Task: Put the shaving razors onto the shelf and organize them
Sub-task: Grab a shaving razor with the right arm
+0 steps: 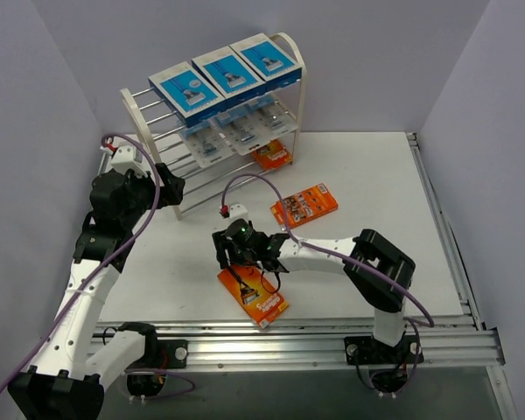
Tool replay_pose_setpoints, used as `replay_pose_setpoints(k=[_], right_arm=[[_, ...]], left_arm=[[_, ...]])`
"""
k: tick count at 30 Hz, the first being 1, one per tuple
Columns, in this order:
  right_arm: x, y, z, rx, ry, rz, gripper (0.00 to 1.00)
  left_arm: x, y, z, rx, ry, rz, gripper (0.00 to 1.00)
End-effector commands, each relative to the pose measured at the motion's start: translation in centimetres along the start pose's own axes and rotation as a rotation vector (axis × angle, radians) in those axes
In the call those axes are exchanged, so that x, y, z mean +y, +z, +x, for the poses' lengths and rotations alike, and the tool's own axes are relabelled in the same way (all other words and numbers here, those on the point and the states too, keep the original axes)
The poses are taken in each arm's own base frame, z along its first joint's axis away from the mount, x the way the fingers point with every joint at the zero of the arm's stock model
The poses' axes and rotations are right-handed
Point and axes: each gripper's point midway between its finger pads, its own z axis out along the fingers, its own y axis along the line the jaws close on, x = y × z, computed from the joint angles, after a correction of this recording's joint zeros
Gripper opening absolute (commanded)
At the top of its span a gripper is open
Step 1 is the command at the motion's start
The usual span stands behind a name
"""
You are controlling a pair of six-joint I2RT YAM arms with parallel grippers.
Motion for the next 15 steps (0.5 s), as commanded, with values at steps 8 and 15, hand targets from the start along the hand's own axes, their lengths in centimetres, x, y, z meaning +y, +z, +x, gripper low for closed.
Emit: replay_pose_setpoints(k=[8, 15], right_arm=[[-3.8, -6.1, -0.5, -0.108, 0.116, 0.075, 0.62], [-4.4, -10.5, 0.5, -0.182, 0.229, 0.066, 0.61]], left_arm=[[-0.7, -0.6, -1.9, -0.06, 0.022, 0.019, 0.94], [-0.6, -0.7, -2.2, -0.073, 0.029, 0.018, 0.94]])
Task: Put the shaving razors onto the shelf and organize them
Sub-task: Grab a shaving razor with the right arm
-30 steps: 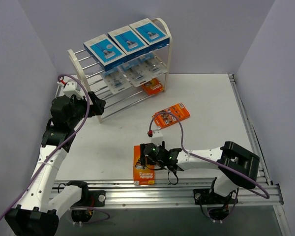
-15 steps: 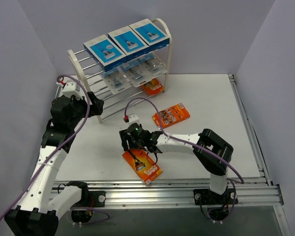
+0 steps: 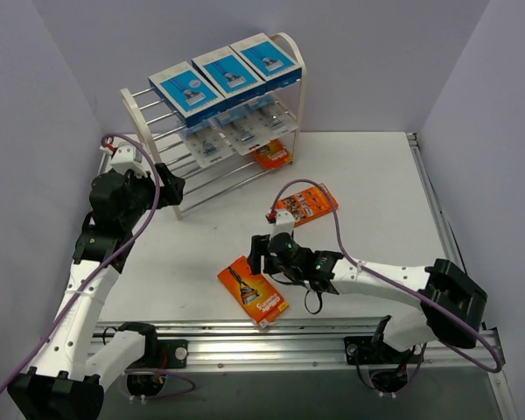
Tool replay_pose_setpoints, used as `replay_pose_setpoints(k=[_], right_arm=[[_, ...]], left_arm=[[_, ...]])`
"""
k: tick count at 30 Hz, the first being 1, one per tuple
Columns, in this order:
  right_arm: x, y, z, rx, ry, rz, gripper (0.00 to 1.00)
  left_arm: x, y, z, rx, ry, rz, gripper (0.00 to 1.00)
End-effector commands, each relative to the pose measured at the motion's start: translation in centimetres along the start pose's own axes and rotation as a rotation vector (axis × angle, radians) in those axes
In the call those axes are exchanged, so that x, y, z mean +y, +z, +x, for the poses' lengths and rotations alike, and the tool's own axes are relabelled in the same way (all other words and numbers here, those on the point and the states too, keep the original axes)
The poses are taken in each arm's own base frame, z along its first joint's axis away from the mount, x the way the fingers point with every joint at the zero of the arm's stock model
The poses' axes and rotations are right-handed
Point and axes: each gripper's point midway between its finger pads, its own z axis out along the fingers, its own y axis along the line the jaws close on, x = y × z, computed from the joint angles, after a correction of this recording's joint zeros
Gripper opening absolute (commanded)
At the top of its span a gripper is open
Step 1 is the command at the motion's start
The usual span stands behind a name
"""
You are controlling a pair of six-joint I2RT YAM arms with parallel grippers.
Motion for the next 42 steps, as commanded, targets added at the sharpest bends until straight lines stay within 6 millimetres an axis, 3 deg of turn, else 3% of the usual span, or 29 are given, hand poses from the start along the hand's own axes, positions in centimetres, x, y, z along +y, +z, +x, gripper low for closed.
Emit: replay_pose_setpoints(k=[1, 5, 11, 13, 15, 16, 20, 28, 42], right_arm=[[-0.2, -1.9, -0.4, -0.067, 0.076, 0.024, 0.61], [0.5, -3.5, 1.6, -0.048, 0.087, 0.006, 0.61], [1.2, -6.0, 3.1, -0.068, 0.241, -0.04, 0.57], [0.6, -6.5, 4.5, -0.051, 0.285, -0.028, 0.56], [-0.3, -7.1, 4.5, -0.086, 0.322, 0.004, 0.53], [-0.9, -7.5, 5.5, -0.074, 0.315, 0.033, 0.53], [-1.9, -8.4, 6.4, -0.101, 0.443, 0.048, 0.52], [-2.6, -8.7, 9.1, -0.084, 0.545, 0.049, 0.51], [-1.3, -8.0, 11.7, -0.041, 0.56, 0.045, 0.52]], left_arm=[[-0.6, -0.6, -2.1, -0.071, 0.027, 0.015, 0.94], [-0.5, -0.6, -2.1, -0.074, 0.033, 0.011, 0.94], [-0.3, -0.5, -2.2, -0.084, 0.05, 0.005, 0.94], [-0.2, -0.4, -2.1, -0.083, 0.055, 0.002, 0.94], [-0.4, -0.5, -2.4, -0.096, 0.065, 0.019, 0.94], [-0.9, -0.5, -2.4, -0.1, 0.069, 0.044, 0.94], [-1.6, -0.8, -2.5, -0.117, 0.075, 0.077, 0.94], [-2.4, -1.4, -3.0, -0.16, 0.078, 0.115, 0.94], [-2.9, -1.3, -2.7, -0.154, 0.077, 0.135, 0.94]])
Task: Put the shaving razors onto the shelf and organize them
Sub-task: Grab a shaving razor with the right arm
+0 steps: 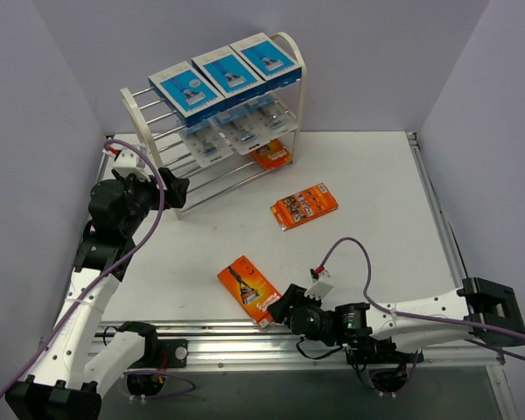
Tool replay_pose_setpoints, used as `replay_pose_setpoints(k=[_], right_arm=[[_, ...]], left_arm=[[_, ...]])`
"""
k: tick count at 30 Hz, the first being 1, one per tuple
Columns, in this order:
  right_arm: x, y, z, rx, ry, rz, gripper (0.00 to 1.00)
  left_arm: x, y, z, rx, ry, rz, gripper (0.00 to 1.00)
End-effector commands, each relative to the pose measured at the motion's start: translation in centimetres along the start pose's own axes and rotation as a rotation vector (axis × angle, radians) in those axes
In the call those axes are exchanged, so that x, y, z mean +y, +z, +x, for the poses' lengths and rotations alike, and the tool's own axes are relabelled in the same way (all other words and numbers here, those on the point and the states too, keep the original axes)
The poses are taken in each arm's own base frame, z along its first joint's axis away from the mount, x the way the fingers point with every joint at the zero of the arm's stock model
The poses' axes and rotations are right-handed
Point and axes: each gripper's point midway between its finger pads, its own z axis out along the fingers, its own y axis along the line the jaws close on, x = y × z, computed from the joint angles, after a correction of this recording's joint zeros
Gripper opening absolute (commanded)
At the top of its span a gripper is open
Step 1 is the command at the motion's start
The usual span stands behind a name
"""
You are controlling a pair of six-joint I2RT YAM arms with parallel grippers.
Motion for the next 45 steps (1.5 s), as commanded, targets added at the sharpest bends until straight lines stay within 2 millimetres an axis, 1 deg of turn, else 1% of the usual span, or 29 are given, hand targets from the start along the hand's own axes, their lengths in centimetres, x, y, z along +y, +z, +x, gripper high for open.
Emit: replay_pose_setpoints(k=[1, 3, 8, 10, 11, 20, 21, 24, 26, 27, 29, 31, 37, 41, 45], right_arm=[[-0.3, 0.5, 0.0, -0.049, 0.026, 0.011, 0.52], [-0.4, 0.6, 0.2, -0.052, 0.046, 0.013, 0.52], [-1.4, 1.2, 0.8, -0.049, 0.073, 0.025, 0.52], [-1.5, 1.4, 0.9, -0.052, 0.098, 0.019, 0.52], [-2.0, 1.5, 0.9, -0.056, 0.097, 0.023, 0.52], [-1.7, 1.8, 0.3, -0.099, 0.152, -0.001, 0.52], [-1.4, 1.9, 0.3, -0.099, 0.16, -0.01, 0.52], [-1.4, 2.2, 0.4, -0.107, 0.168, -0.011, 0.51], [-1.9, 2.4, 0.4, -0.112, 0.166, 0.0, 0.51], [-1.7, 2.5, 0.5, -0.112, 0.183, -0.008, 0.51], [-2.2, 2.6, 0.5, -0.115, 0.198, -0.005, 0.48], [-2.1, 2.7, 0.5, -0.117, 0.219, -0.013, 0.46], [-2.2, 3.2, 1.0, -0.108, 0.224, -0.004, 0.45], [-2.4, 3.5, 1.3, -0.105, 0.245, -0.007, 0.46], [-2.5, 3.8, 1.5, -0.104, 0.272, -0.015, 0.43]], left_arm=[[-1.1, -0.4, -2.0, -0.078, 0.018, 0.041, 0.94], [-1.1, -0.5, -2.1, -0.077, 0.021, 0.041, 0.94], [-1.3, -0.4, -2.0, -0.07, 0.021, 0.042, 0.94], [-1.2, -0.4, -1.9, -0.066, 0.022, 0.04, 0.94], [-1.3, -0.4, -1.9, -0.068, 0.023, 0.04, 0.94], [-1.7, -0.3, -1.5, -0.055, 0.032, 0.046, 0.94], [-1.6, -0.2, -1.6, -0.057, 0.032, 0.045, 0.94], [-1.7, -0.3, -1.6, -0.057, 0.033, 0.046, 0.94], [-1.8, -0.3, -1.6, -0.058, 0.033, 0.047, 0.94], [-1.8, -0.3, -1.6, -0.058, 0.033, 0.047, 0.94], [-1.9, -0.3, -1.6, -0.055, 0.032, 0.051, 0.94], [-1.8, -0.4, -1.6, -0.054, 0.031, 0.049, 0.94], [-1.8, -0.4, -1.4, -0.046, 0.032, 0.039, 0.94], [-1.5, -0.5, -1.7, -0.054, 0.038, 0.025, 0.94], [-1.5, -0.5, -1.6, -0.053, 0.041, 0.023, 0.94]])
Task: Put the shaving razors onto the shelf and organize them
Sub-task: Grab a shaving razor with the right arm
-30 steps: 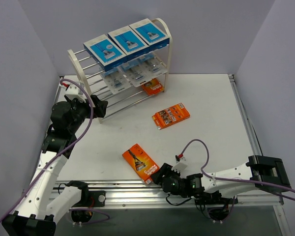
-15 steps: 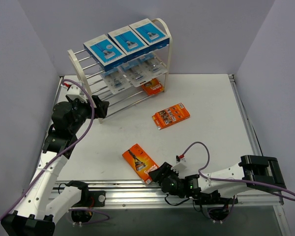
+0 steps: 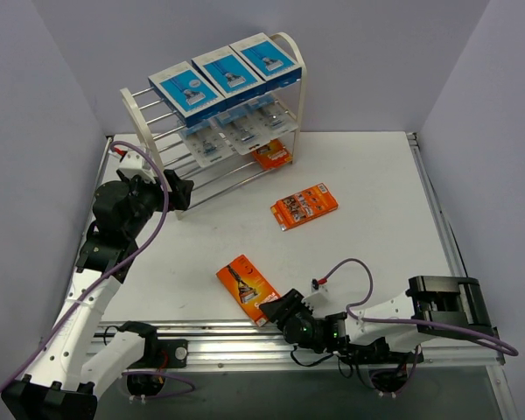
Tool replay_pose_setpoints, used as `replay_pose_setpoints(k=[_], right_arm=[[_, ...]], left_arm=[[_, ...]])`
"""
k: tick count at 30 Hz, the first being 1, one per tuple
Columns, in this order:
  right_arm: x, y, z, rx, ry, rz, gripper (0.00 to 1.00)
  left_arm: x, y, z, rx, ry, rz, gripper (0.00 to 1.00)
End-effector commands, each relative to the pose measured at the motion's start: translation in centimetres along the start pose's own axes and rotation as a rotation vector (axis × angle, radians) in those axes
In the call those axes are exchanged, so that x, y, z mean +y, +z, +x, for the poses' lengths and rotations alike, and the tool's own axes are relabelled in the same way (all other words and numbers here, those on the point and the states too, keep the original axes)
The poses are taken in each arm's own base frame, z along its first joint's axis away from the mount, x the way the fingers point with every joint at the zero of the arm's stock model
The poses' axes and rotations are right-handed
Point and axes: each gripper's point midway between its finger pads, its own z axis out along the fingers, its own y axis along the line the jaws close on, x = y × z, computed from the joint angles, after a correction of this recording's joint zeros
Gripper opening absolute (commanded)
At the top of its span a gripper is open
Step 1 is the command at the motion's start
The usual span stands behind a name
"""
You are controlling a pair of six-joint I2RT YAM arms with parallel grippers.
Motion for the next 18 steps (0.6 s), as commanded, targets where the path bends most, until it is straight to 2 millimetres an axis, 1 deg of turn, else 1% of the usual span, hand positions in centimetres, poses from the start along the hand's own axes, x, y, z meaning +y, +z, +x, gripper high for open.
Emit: replay_pose_setpoints(k=[1, 3, 8, 9, 11, 12, 18], right_arm=[[-3.0, 0.4, -1.0, -0.044, -0.036, 0.062, 0.43], [-3.0, 0.5, -0.9, -0.042, -0.015, 0.058, 0.39], [-3.9, 0.6, -1.0, -0.04, 0.008, 0.069, 0.35], [-3.9, 0.6, -1.0, -0.042, 0.012, 0.07, 0.31], [-4.0, 0.6, -1.1, -0.048, 0.007, 0.072, 0.27], [-4.0, 0.6, -1.1, -0.049, 0.005, 0.069, 0.22], [-3.9, 0.6, -1.4, -0.063, 0.015, 0.063, 0.13]], left_arm=[[-0.3, -0.4, -1.9, -0.055, 0.023, 0.003, 0.94], [-0.3, -0.4, -1.9, -0.054, 0.023, 0.001, 0.94], [-0.4, -0.4, -1.8, -0.05, 0.023, 0.004, 0.94], [-0.3, -0.3, -1.8, -0.047, 0.023, 0.002, 0.94], [-0.3, -0.4, -1.9, -0.05, 0.023, 0.003, 0.94], [-0.4, -0.4, -1.8, -0.048, 0.023, 0.004, 0.94], [-0.2, -0.4, -2.0, -0.055, 0.023, -0.005, 0.94]])
